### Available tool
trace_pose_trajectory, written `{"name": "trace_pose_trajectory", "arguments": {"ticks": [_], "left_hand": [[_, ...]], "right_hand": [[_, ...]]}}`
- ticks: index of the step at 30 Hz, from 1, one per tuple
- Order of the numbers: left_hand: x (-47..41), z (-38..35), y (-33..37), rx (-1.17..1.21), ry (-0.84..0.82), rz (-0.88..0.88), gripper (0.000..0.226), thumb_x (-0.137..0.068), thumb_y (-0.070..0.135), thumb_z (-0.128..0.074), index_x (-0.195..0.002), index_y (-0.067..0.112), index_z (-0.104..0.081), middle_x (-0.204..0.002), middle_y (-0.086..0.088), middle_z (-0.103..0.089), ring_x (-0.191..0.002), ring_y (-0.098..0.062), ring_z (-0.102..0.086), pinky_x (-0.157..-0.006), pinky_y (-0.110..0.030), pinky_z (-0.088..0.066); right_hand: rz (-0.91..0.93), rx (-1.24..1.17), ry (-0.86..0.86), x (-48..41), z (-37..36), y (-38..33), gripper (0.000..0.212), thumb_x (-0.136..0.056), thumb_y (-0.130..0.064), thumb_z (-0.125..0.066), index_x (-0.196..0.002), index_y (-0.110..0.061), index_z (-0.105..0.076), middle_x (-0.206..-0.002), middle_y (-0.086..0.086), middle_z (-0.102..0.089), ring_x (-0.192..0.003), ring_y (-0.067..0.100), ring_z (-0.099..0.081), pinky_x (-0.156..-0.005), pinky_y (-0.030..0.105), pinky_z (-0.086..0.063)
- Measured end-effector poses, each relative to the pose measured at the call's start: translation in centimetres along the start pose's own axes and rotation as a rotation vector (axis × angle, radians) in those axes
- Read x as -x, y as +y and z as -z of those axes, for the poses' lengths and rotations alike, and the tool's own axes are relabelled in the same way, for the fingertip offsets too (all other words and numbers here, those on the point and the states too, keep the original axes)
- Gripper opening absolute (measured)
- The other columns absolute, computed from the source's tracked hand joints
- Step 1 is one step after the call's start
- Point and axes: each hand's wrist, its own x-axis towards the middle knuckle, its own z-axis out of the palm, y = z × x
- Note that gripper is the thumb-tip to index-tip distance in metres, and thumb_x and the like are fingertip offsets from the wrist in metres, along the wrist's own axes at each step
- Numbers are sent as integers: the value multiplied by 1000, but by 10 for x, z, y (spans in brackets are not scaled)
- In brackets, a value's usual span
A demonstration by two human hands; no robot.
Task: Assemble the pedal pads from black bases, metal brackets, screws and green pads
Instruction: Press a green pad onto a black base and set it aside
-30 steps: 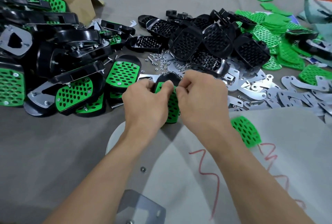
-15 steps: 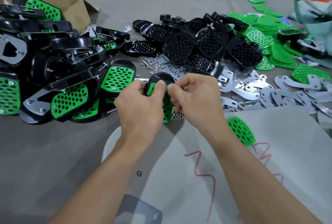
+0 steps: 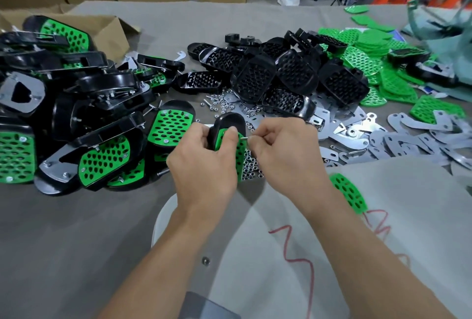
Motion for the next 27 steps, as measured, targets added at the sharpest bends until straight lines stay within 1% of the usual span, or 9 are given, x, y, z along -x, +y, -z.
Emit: {"name": "trace_pose_trajectory", "arguments": {"ticks": [5, 10, 12, 14, 16, 19, 21, 25, 27], "left_hand": [[-1, 0, -3, -3, 5, -69, 39, -83, 40, -77, -66, 24, -45, -53, 12, -49, -60, 1, -51, -60, -5, -33], [1, 3, -2, 17, 2, -82, 39, -83, 40, -76, -67, 24, -45, -52, 12, -48, -56, 3, -49, -59, -6, -34], [0, 3, -1, 44, -12, -55, 38, -83, 42, -75, -67, 24, -46, -53, 9, -53, -57, -2, -52, -58, -8, -34], [-1, 4, 0, 109, -26, -15, 37, -84, 45, -73, -67, 22, -50, -59, 7, -58, -54, -6, -50, -56, -13, -36], [-4, 3, 0, 203, -33, 30, 38, -83, 46, -72, -67, 19, -53, -61, 6, -59, -50, -5, -45, -52, -17, -36], [-6, 2, 1, 367, -69, 105, 38, -82, 43, -72, -63, 17, -52, -52, 14, -50, -50, 0, -39, -50, -17, -34], [-6, 0, -1, 414, -81, 146, 39, -81, 45, -72, -64, 15, -53, -53, 16, -48, -51, -2, -40, -51, -23, -38], [-3, 0, -1, 382, -64, 84, 37, -80, 49, -69, -66, 18, -56, -55, 15, -53, -52, -1, -43, -54, -23, -38], [-2, 2, 0, 315, -52, -19, 33, -84, 51, -67, -71, 22, -59, -60, 14, -59, -54, -1, -48, -56, -22, -40]], "right_hand": [[27, 103, -22, 5, -11, -2, 29, -93, -20, -56, -67, -7, -59, -53, 3, -53, -57, 22, -48, -60, 39, -39], [-43, -87, -135, -3, -8, 5, 42, -93, -27, -56, -61, 1, -54, -52, 16, -55, -49, 23, -48, -55, 41, -43], [-120, -268, -223, -6, -4, 11, 40, -89, -31, -63, -63, -1, -61, -51, 16, -57, -44, 14, -42, -48, 32, -37], [-199, -427, -235, -9, 2, 16, 38, -80, -43, -74, -68, -8, -68, -55, 10, -60, -51, 14, -46, -54, 29, -36], [-241, -530, -202, -10, 5, 19, 45, -70, -50, -81, -81, -10, -66, -70, 11, -68, -63, 19, -53, -61, 36, -41], [-273, -762, -415, -9, 4, 15, 46, -85, -41, -76, -104, -1, -64, -88, 14, -76, -79, 25, -73, -69, 38, -58], [-264, -789, -505, -9, 5, 12, 43, -94, -36, -68, -105, 5, -68, -92, 16, -77, -83, 31, -76, -70, 38, -61], [-237, -776, -463, -8, 9, 12, 22, -96, -24, -67, -92, -4, -75, -88, 17, -77, -79, 30, -77, -66, 35, -61], [-193, -803, -421, -6, 10, 13, 22, -94, -24, -69, -97, -4, -76, -90, 17, -77, -83, 31, -77, -69, 37, -62]]}}
